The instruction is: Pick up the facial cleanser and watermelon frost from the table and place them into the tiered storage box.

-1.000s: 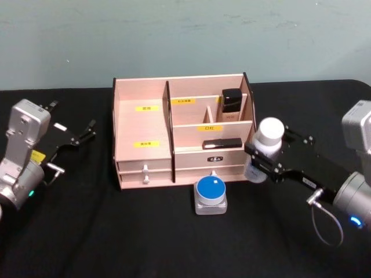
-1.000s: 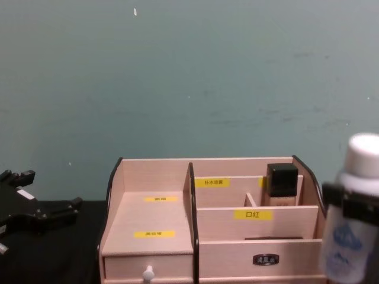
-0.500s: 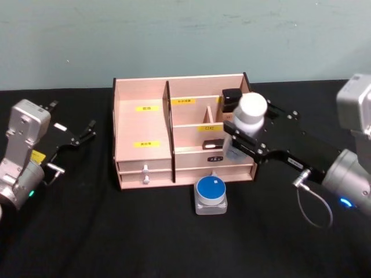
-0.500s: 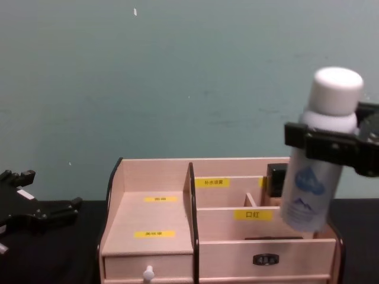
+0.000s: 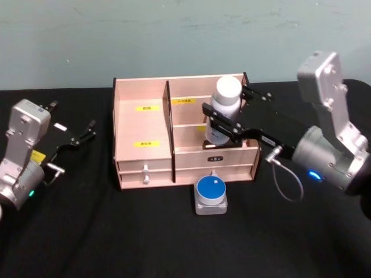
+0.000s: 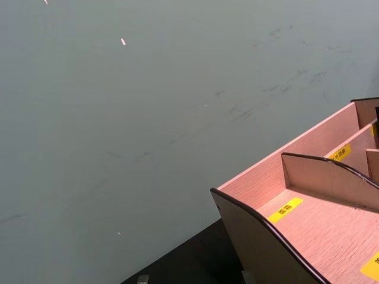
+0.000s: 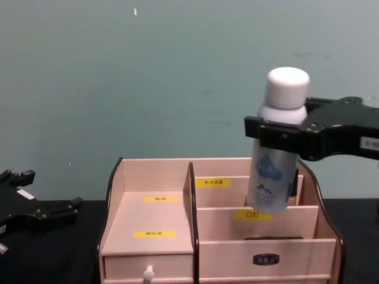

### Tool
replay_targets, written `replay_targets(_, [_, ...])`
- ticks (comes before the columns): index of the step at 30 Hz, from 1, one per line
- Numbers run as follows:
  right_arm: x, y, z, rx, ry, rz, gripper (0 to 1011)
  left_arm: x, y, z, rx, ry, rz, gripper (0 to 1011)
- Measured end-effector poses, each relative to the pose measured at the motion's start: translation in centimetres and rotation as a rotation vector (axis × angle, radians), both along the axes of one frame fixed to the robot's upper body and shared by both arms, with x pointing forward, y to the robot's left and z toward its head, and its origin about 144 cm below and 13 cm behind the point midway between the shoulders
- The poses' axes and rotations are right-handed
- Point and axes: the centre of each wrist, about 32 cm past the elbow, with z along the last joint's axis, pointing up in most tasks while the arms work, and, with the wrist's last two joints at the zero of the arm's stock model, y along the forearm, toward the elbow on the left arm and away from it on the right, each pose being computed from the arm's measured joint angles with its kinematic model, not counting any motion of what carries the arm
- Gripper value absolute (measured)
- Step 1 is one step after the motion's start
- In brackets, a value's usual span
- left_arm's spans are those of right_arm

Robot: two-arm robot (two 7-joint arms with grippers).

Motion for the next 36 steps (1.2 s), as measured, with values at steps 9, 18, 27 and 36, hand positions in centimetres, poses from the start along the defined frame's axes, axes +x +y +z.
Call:
replay_targets(9, [3.2,1.1,-0.4,-0.008,0.001,-0.019,602,0.0,0.0,0.0,0.0,0.0,0.0,1009])
replay_targets(18, [5.9,2.0,-1.0,-0.001,0.003,-0.032,602,0.0,0.0,0.0,0.0,0.0,0.0,1010])
replay_targets(27, [7.6,3.0,-1.4,-0.005,0.006,-0.025,602,0.0,0.0,0.0,0.0,0.0,0.0,1010])
replay_targets(36, [8.4,3.5,-1.5,-0.013,0.003,-0.027,602,0.0,0.0,0.0,0.0,0.0,0.0,1010])
